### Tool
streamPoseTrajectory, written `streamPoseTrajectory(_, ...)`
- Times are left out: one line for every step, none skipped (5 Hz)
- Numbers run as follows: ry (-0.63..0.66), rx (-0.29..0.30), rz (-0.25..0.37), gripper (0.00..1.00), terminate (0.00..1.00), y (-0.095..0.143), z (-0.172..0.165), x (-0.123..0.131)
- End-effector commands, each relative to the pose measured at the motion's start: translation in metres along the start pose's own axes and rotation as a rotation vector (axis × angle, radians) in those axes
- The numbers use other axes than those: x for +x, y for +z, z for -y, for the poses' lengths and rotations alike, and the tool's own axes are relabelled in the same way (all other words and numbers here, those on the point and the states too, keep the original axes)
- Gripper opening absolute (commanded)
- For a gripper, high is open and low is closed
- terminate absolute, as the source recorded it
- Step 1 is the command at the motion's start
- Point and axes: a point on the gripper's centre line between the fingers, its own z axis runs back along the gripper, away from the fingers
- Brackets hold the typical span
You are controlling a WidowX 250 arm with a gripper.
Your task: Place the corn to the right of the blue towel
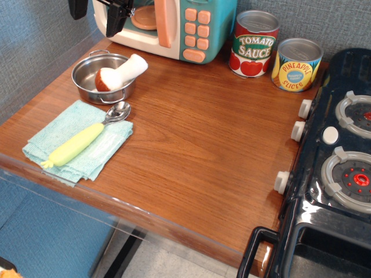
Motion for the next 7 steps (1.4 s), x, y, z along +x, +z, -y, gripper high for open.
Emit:
streamPoseTrajectory(0.0,0.0,0.0,1.0,0.0,0.0,0.0,0.0)
streamPoseTrajectory(-0.018,-0.088,0.045,1.0,0.0,0.006,0.007,-0.026)
streamPoseTrajectory(-0.046,-0.103,0.097,1.0,0.0,0.016,0.009,-0.064)
streamPoseTrajectory(-0.114,-0.117,0.119,1.0,0.0,0.0,0.02,-0.109)
streamPoseTrajectory(-0.122,-0.102,0.078,1.0,0.0,-0.021,0.03,-0.132)
streamPoseTrajectory(-0.142,-0.095,0.064,1.0,0.0,-0.037,0.043,-0.143)
streamPoseTrajectory(-0.16,-0.084,0.06,1.0,0.0,-0.048,0.052,-0.149)
